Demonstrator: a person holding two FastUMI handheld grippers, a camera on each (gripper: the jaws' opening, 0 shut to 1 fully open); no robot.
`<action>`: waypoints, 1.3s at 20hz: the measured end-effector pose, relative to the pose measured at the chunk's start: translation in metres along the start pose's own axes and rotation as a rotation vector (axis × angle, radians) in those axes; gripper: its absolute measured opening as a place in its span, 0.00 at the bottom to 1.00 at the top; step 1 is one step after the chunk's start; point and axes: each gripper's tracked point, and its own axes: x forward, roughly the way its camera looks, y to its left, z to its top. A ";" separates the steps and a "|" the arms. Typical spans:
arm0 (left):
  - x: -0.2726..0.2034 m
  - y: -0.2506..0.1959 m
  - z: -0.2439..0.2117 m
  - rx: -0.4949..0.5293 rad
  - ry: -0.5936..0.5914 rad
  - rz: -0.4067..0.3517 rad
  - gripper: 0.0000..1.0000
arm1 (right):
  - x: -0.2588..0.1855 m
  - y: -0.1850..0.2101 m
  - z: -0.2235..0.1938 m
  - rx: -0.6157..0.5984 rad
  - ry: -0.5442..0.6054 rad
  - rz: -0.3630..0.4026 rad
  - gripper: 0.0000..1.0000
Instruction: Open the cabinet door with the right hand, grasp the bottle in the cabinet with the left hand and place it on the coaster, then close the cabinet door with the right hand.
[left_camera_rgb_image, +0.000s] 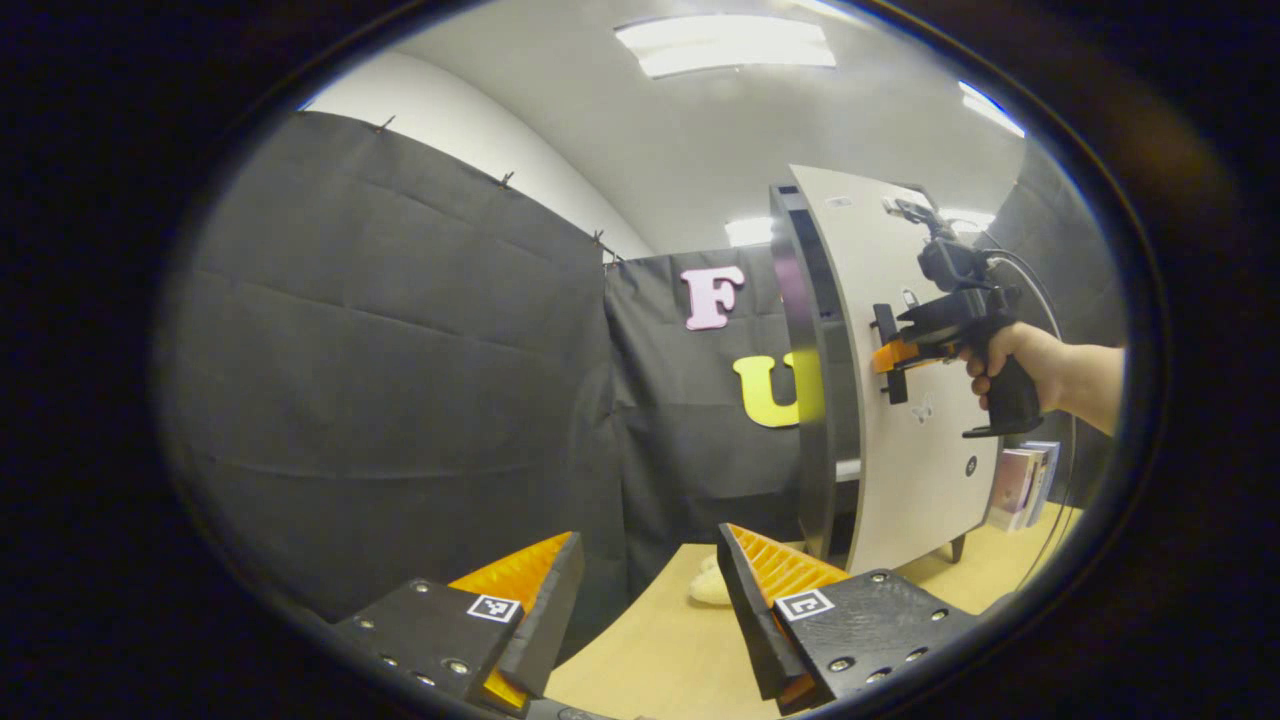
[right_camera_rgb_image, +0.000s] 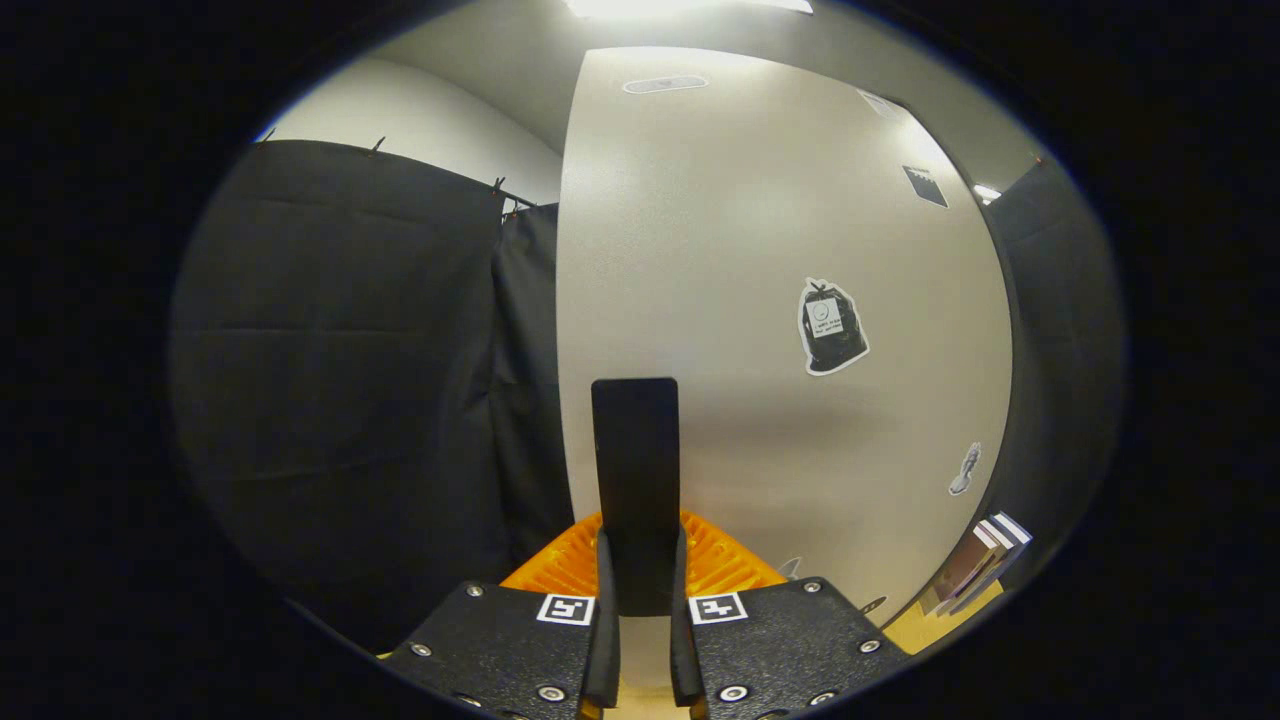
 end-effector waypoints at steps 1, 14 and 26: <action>0.005 -0.006 0.001 -0.001 -0.002 -0.009 0.77 | -0.003 0.000 0.000 -0.003 -0.002 0.005 0.20; 0.009 -0.067 0.012 -0.022 -0.017 -0.100 0.77 | -0.036 -0.012 -0.001 -0.010 -0.001 0.071 0.20; -0.017 -0.150 0.038 -0.015 -0.032 -0.160 0.77 | -0.067 -0.038 0.000 -0.016 -0.007 0.103 0.20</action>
